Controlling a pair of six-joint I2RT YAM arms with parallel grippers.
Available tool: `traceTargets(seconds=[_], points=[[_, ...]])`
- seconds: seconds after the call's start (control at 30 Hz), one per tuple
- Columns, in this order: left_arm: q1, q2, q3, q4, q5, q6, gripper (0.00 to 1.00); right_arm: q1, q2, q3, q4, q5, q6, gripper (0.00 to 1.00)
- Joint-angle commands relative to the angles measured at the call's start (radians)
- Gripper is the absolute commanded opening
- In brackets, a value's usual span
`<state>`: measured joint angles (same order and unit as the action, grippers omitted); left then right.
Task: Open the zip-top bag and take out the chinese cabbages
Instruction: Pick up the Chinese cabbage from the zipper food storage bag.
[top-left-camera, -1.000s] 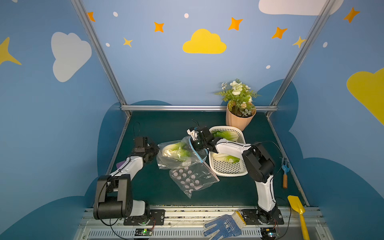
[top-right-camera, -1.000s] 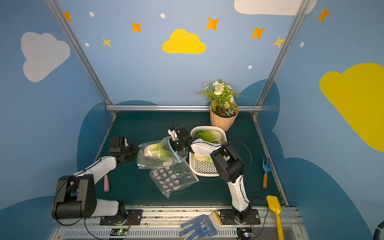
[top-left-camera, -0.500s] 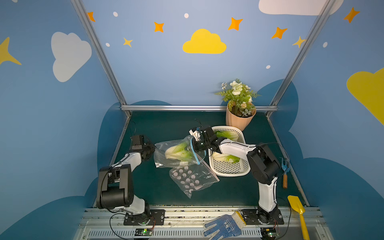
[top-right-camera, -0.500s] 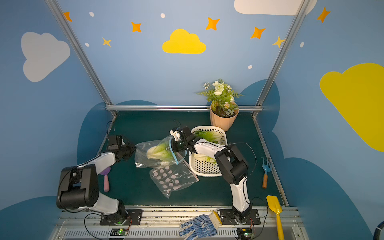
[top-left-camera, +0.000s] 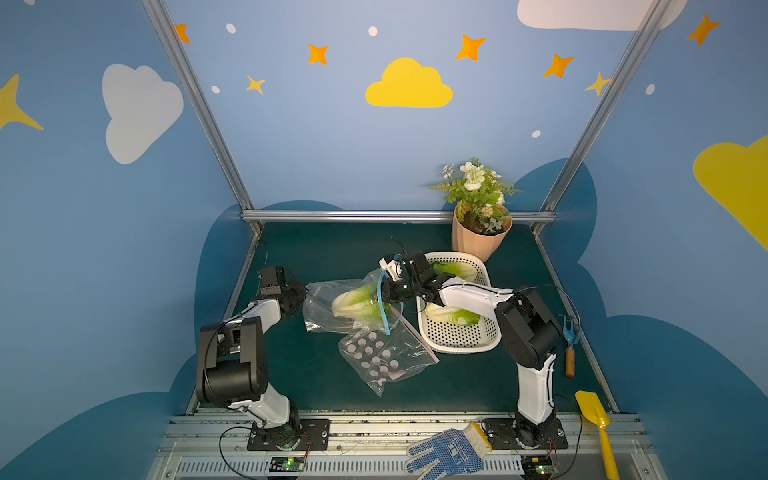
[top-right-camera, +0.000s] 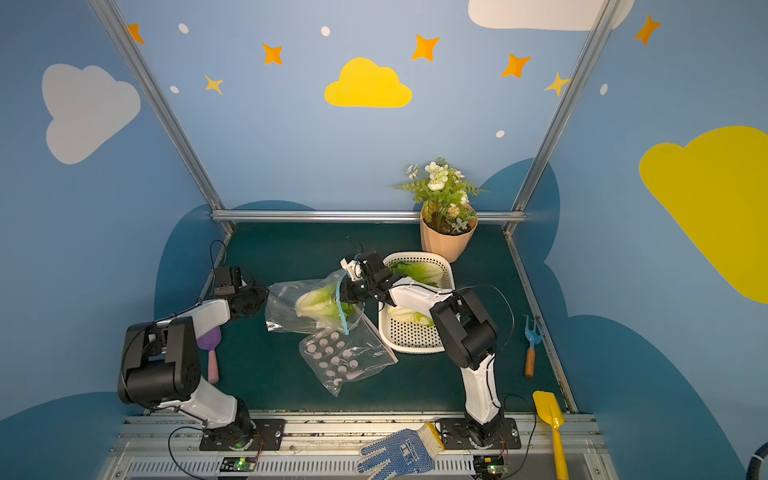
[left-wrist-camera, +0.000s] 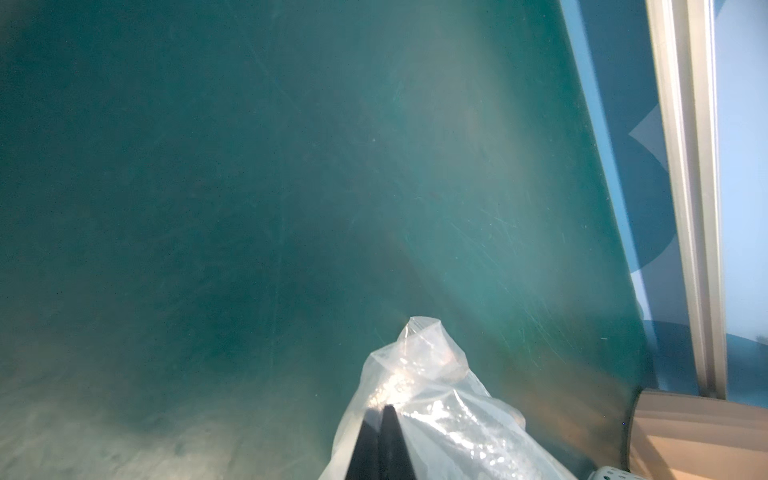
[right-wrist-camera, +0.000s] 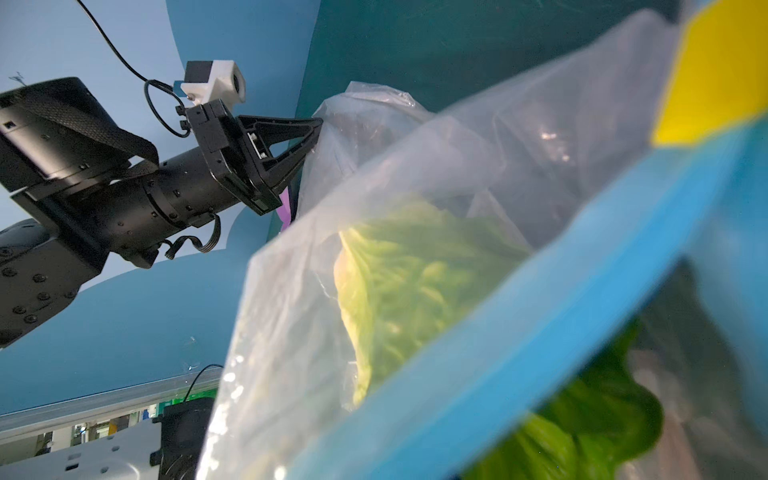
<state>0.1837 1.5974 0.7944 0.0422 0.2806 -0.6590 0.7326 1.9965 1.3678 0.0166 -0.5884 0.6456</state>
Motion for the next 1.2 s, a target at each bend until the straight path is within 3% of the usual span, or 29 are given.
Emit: traceTargets(seconds=[0.0,0.07,0.13,0.17,0.3,0.37,0.4,0.67,0.97,1.17], points=[[0.007,0.017,0.023,0.015,0.028,0.011,0.05,-0.007,-0.045,-0.009,-0.003,-0.019,-0.016,0.00],[0.007,0.019,0.029,0.011,0.041,0.011,0.21,-0.007,-0.044,-0.009,-0.003,-0.018,-0.015,0.00],[0.007,0.016,0.033,0.010,0.061,0.009,0.56,-0.007,-0.043,-0.007,-0.001,-0.021,-0.014,0.00],[0.006,0.014,0.034,0.007,0.066,0.007,0.65,-0.007,-0.043,-0.007,0.001,-0.022,-0.014,0.00],[0.005,-0.021,0.040,-0.050,0.068,-0.005,0.81,-0.007,-0.044,-0.009,0.004,-0.022,-0.011,0.00],[0.007,-0.053,0.040,-0.098,0.066,-0.005,0.96,-0.008,-0.046,-0.009,0.003,-0.023,-0.011,0.00],[0.005,-0.074,0.035,-0.117,0.067,-0.003,1.00,-0.008,-0.047,-0.011,0.006,-0.022,-0.010,0.00],[-0.008,-0.321,-0.040,-0.265,0.051,-0.006,1.00,-0.010,-0.053,-0.020,0.016,-0.031,0.001,0.00],[-0.046,-0.635,-0.201,-0.380,-0.116,-0.103,1.00,-0.009,-0.063,-0.036,0.030,-0.029,0.008,0.00],[-0.091,-0.701,-0.284,-0.345,-0.112,-0.171,0.99,-0.009,-0.063,-0.049,0.050,-0.026,0.018,0.00]])
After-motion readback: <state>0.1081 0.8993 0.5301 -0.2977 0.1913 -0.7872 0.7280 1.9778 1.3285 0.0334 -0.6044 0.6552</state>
